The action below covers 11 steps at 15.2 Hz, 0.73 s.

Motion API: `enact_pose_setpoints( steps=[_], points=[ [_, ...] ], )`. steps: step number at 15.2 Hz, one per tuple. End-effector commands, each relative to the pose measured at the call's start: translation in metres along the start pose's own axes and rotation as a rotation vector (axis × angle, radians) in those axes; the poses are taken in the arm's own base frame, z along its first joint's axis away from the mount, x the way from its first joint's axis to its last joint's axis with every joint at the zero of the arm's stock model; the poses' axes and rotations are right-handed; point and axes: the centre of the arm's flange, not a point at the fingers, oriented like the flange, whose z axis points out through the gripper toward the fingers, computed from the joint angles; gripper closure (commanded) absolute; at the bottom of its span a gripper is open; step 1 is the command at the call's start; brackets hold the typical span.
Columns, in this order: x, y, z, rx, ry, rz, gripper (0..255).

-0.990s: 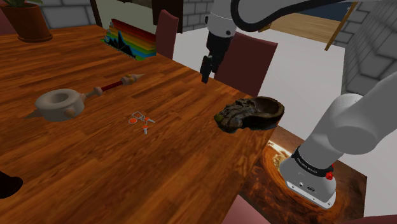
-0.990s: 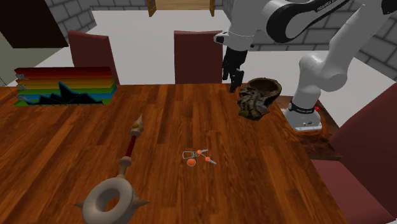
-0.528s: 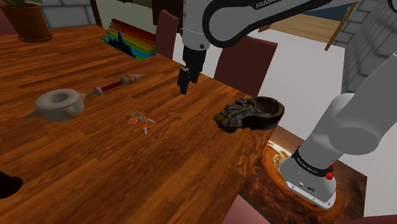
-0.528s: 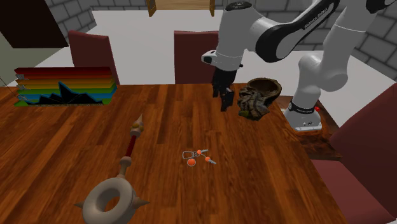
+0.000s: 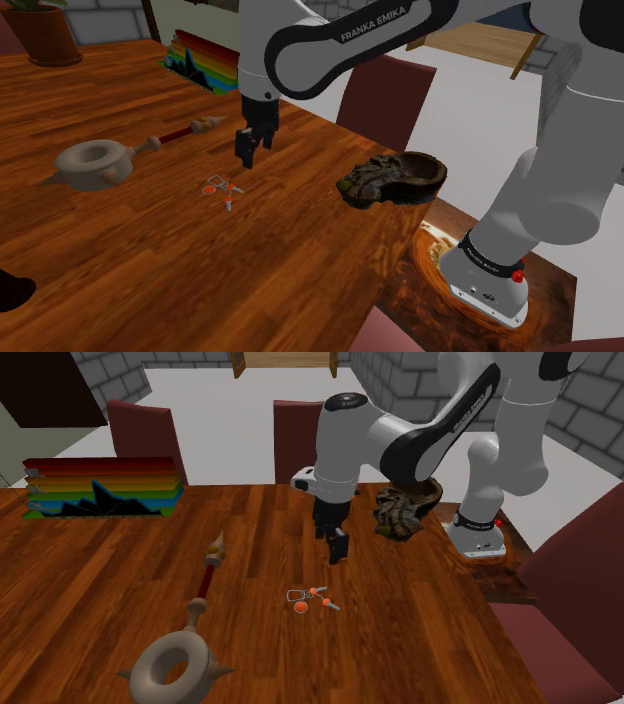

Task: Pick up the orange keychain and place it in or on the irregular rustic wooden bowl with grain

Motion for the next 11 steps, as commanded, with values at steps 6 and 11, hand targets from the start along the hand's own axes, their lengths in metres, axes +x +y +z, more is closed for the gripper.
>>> enact_pose_setpoints(
  steps=[6,11],
  points=[
    [0.05,-0.048,0.04,0.023,-0.006,-0.05,0],
    [0.05,-0.049,0.066,0.023,-0.006,-0.05,0]
  ],
)
